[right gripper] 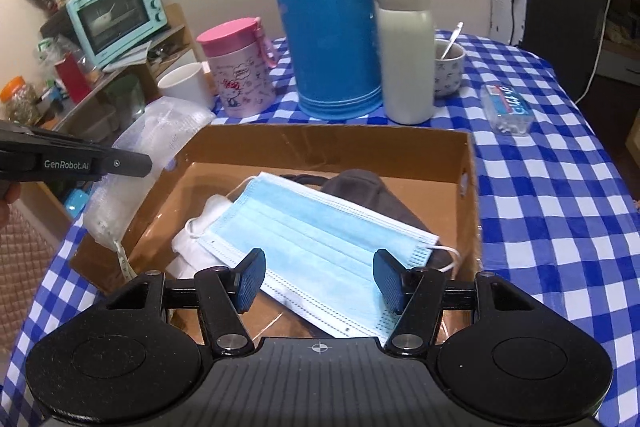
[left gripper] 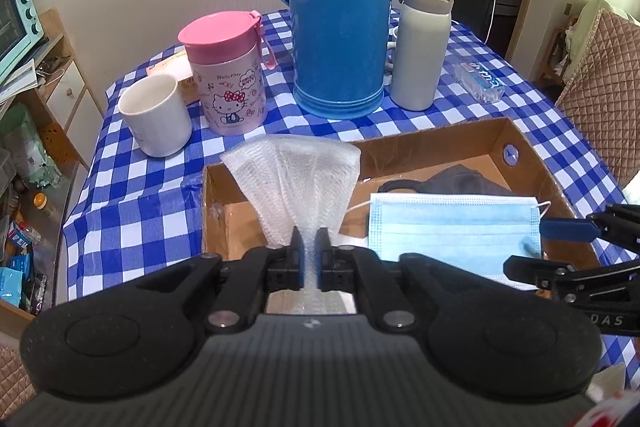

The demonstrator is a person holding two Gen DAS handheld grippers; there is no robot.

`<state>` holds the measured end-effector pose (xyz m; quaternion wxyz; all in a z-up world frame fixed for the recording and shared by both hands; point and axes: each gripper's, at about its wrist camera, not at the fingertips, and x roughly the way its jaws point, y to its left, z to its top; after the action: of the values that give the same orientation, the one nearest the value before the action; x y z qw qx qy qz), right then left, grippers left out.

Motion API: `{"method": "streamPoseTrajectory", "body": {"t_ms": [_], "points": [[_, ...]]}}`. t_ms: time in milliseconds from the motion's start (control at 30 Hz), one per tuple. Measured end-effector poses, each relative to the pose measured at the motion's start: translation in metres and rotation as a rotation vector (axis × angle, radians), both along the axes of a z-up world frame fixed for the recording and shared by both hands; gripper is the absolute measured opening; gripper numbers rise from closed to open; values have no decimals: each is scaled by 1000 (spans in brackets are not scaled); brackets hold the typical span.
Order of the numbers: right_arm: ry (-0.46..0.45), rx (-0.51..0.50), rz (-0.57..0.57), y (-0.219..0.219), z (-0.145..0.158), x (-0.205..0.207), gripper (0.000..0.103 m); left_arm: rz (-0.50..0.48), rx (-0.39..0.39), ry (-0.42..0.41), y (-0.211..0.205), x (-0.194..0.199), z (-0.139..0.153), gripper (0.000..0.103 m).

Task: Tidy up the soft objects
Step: 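Lower the clear plastic bag into the tray and open the left tool, then withdraw both tools from the tray toward the yellow towel and green cloth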

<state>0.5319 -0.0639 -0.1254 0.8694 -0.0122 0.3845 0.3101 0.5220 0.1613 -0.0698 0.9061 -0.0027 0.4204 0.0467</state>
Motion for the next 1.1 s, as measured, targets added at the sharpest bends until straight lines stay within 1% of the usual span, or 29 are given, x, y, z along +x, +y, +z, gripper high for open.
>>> {"method": "streamPoseTrajectory", "body": {"t_ms": [33, 100, 167, 333, 600, 700, 833, 1100], "points": [[-3, 3, -6, -2, 2, 0, 60, 0, -1, -5, 0, 0, 0, 17], [-7, 11, -15, -6, 5, -2, 60, 7, 3, -11, -1, 1, 1, 30], [-9, 25, -22, -10, 9, -4, 60, 9, 1, -14, -1, 0, 2, 35], [-13, 49, -34, -18, 18, -13, 60, 10, -4, -10, 1, -6, 6, 36], [-16, 95, -38, -34, 34, -35, 61, 29, -24, 3, 4, -33, 15, 37], [-17, 116, -41, -41, 41, -45, 61, 36, -22, 7, 4, -48, 20, 37], [-13, 148, -54, -52, 50, -58, 61, 52, -41, 2, 6, -69, 28, 37], [-16, 192, -66, -75, 68, -89, 61, 73, -59, -24, 2, -115, 47, 37]]}}
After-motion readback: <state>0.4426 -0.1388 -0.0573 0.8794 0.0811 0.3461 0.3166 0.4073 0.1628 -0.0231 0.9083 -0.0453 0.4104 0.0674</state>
